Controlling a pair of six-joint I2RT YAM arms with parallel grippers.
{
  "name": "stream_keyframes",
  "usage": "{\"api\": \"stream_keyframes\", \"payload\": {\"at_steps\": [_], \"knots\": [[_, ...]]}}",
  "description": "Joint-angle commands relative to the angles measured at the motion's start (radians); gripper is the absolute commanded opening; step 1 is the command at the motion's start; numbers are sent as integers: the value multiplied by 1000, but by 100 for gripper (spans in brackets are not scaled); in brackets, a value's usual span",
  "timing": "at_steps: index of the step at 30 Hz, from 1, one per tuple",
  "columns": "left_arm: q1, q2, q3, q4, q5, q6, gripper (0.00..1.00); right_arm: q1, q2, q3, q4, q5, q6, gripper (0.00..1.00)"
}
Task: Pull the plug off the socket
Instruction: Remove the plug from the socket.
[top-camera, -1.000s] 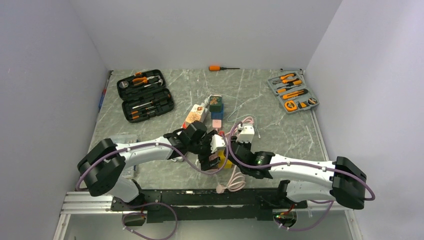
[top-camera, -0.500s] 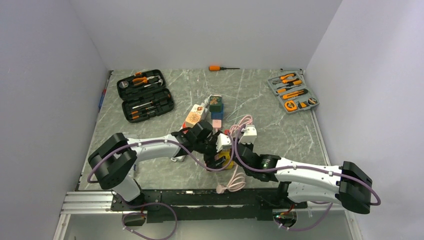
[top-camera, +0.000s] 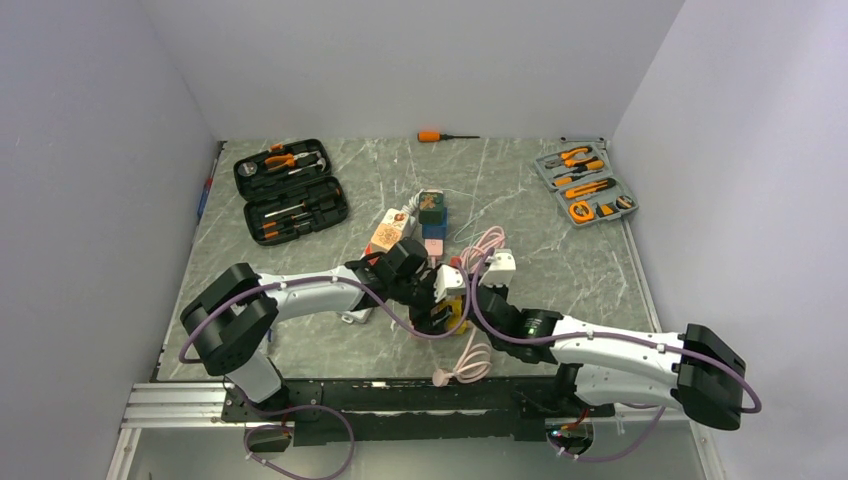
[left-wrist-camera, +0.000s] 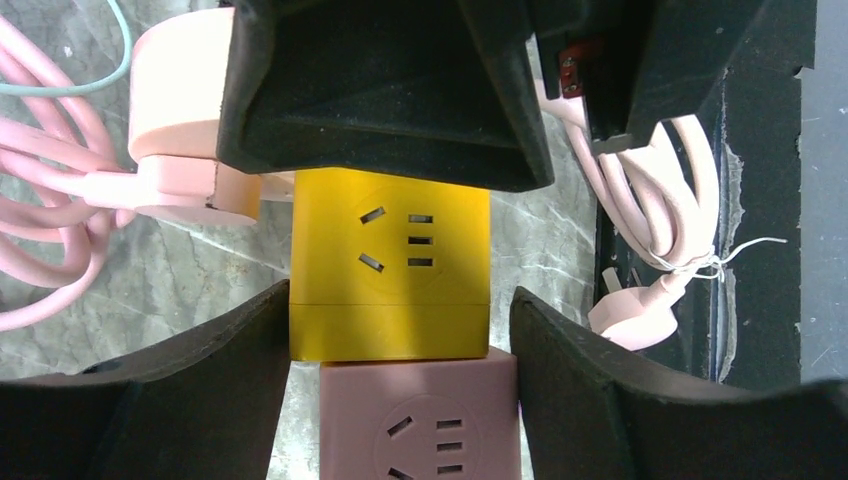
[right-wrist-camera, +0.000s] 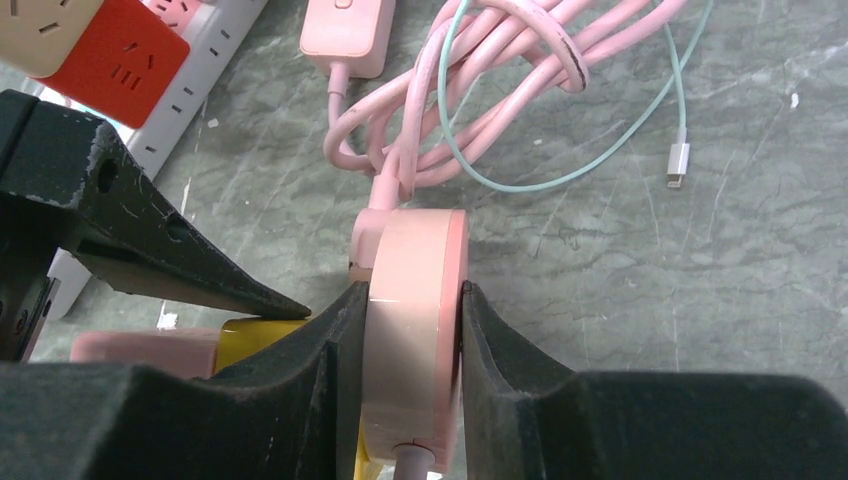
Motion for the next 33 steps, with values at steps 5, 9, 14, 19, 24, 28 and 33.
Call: {"api": "stream_keyframes", "payload": {"at_steps": [5,9,14,19,24,28,33], "knots": [[-38,30,66,143,-94,65,20,39,-185,-35,258,-175,10,71],[-38,23,58,131,-118,79,12,37,-315,-82,199,-149,37,81],[-38,14,59,105,-120,82,9,34,-452,-94,56,-94,92,84],[-39,-3,40,93,-122,75,10,12,-493,-95,-45,-85,137,78],[-42,-20,31,82,-127,57,11,-61,-456,-53,-94,-127,120,72],[-42,-29,22,80,-133,61,14,-196,-454,-35,-127,-224,104,72],[-42,-10,28,93,-119,51,36,-303,-405,-30,-136,-330,95,71]]}}
